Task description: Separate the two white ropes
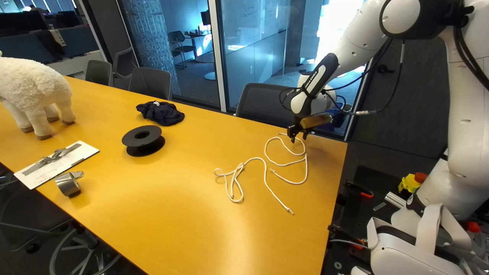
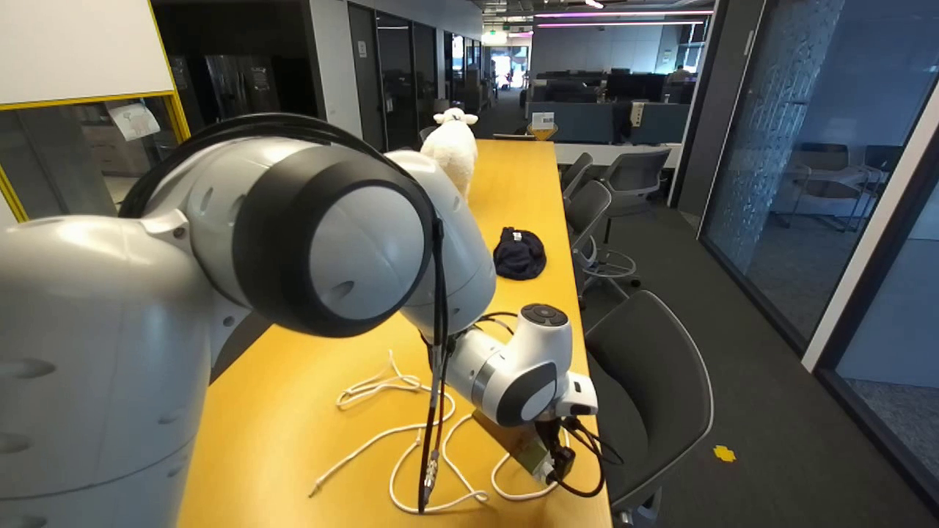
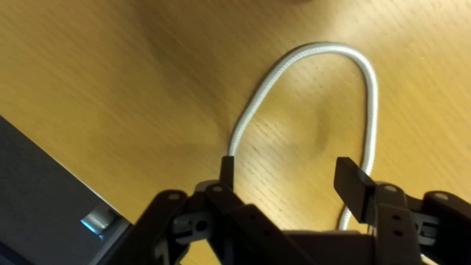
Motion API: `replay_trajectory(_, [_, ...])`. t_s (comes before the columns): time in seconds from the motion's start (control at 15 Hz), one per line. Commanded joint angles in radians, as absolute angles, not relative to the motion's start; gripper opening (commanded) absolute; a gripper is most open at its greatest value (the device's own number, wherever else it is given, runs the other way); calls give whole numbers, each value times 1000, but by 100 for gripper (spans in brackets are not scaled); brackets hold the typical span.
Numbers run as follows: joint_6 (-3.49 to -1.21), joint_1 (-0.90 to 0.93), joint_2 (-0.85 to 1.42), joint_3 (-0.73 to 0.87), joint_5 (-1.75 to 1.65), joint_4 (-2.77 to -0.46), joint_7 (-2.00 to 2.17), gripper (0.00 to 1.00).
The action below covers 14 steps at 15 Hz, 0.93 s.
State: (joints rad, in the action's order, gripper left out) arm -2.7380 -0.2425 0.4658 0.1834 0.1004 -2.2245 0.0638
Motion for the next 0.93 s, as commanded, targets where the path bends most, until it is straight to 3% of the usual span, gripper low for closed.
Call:
replay_trajectory(0.0, [-2753,-146,427,197,63,-2247,143,100])
replay_trajectory(0.87, [-2579,171,479,174,-73,-2053,450,100])
